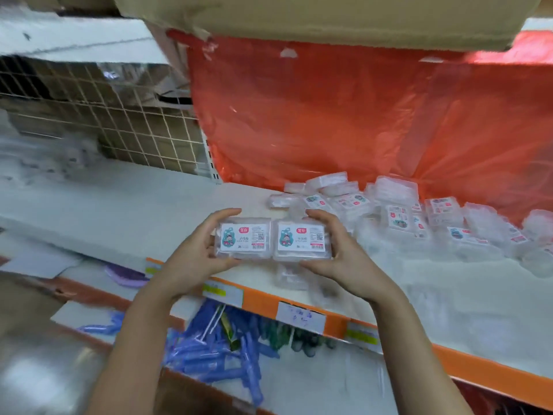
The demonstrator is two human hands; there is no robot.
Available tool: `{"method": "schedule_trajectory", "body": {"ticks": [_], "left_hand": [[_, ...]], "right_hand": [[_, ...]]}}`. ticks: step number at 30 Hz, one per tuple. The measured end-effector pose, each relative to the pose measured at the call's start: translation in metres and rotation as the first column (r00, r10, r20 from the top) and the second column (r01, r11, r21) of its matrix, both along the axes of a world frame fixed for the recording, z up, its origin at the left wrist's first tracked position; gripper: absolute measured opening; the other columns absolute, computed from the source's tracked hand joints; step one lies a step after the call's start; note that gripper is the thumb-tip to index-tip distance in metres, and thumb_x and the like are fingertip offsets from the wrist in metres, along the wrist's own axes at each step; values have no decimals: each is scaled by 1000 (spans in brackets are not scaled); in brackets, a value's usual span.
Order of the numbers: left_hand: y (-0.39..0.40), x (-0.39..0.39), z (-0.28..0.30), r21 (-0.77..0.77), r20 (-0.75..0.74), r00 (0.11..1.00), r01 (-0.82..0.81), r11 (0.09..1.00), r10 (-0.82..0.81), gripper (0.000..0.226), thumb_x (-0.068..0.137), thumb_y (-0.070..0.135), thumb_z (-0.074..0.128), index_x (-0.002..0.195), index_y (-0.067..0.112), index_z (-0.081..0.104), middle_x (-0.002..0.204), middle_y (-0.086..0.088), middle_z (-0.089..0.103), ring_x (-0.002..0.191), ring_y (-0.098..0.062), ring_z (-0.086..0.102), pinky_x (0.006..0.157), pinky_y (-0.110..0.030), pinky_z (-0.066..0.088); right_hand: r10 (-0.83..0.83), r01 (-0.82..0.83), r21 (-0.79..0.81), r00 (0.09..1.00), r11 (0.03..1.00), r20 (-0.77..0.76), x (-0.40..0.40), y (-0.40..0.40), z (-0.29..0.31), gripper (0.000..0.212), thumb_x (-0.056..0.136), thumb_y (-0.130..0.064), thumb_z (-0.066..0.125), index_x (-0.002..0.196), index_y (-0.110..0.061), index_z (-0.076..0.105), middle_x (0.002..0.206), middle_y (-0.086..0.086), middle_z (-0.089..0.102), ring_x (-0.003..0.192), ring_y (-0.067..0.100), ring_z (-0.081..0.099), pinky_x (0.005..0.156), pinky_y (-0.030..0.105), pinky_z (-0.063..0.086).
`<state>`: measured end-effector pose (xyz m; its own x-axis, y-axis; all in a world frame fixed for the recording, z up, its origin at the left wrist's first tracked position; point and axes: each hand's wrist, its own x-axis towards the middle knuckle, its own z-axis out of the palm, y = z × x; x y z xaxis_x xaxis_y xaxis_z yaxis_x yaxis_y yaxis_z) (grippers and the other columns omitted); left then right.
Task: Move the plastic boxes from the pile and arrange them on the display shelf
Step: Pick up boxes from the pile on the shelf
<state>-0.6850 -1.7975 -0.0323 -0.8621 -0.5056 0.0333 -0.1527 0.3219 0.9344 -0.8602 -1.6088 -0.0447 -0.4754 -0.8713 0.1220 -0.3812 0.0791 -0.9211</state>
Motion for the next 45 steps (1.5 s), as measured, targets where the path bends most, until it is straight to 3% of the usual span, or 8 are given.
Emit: {"method": "schedule_trajectory", "body": {"ticks": [4,7,14,18,26,32,42,45], "left_hand": [[-64,63,-2,-77,33,996,-83,994,86,70,77,-7,71,118,45,49,112,3,64,98,-9,63,80,-23,55],[-110,110,-1,-142,52,988,-136,981,144,68,75,-2,74,119,44,49,114,4,64,101,-14,63,84,-31,56],[-200,198,5,-247,67,962,-240,939,264,65,78,2,72,117,45,43,111,11,62,91,7,61,75,-11,48],[-250,237,5,-303,77,931,-319,898,356,64,78,4,73,124,38,43,109,12,59,89,13,56,72,-12,48],[-366,298,3,-514,13,886,-391,763,463,49,73,-1,75,118,0,55,104,5,46,99,-7,47,87,-21,41],[-488,332,6,-491,40,875,-403,772,483,68,71,-3,76,130,12,47,115,4,42,105,-9,49,78,-5,42],[-643,334,13,-463,6,915,-354,812,403,66,72,3,78,122,32,46,112,17,43,102,1,50,78,-7,44],[-684,329,9,-428,10,936,-314,848,352,66,75,8,77,121,40,43,113,25,43,105,-5,53,83,-16,49]], "right_hand": [[69,-65,29,983,997,-169,42,-77,-1,64,78,-24,73,128,-28,33,124,-2,47,107,1,52,85,20,47],[106,-109,4,958,994,-267,79,-136,-5,60,76,-20,76,120,-24,36,122,1,44,105,-9,46,87,6,37],[143,-163,-51,948,985,-285,151,-254,-13,61,74,-22,79,119,-28,38,115,-8,42,102,-12,47,83,1,35],[216,-234,-13,916,972,-337,180,-318,-15,60,75,-22,77,120,-33,39,117,-10,43,108,3,46,87,8,35],[294,-329,-5,851,944,-435,236,-471,-19,64,75,-21,78,129,-16,44,119,-5,43,114,14,37,95,25,33],[330,-354,31,831,935,-449,261,-581,0,68,74,-21,79,131,-16,42,116,-8,40,114,12,36,93,20,31],[208,-237,6,842,972,-497,270,-712,22,69,69,-21,83,128,-13,48,121,2,43,107,8,41,76,0,31],[174,-188,16,869,982,-463,272,-738,28,61,72,-24,81,123,-30,48,115,-7,41,105,7,43,68,0,37]]}}
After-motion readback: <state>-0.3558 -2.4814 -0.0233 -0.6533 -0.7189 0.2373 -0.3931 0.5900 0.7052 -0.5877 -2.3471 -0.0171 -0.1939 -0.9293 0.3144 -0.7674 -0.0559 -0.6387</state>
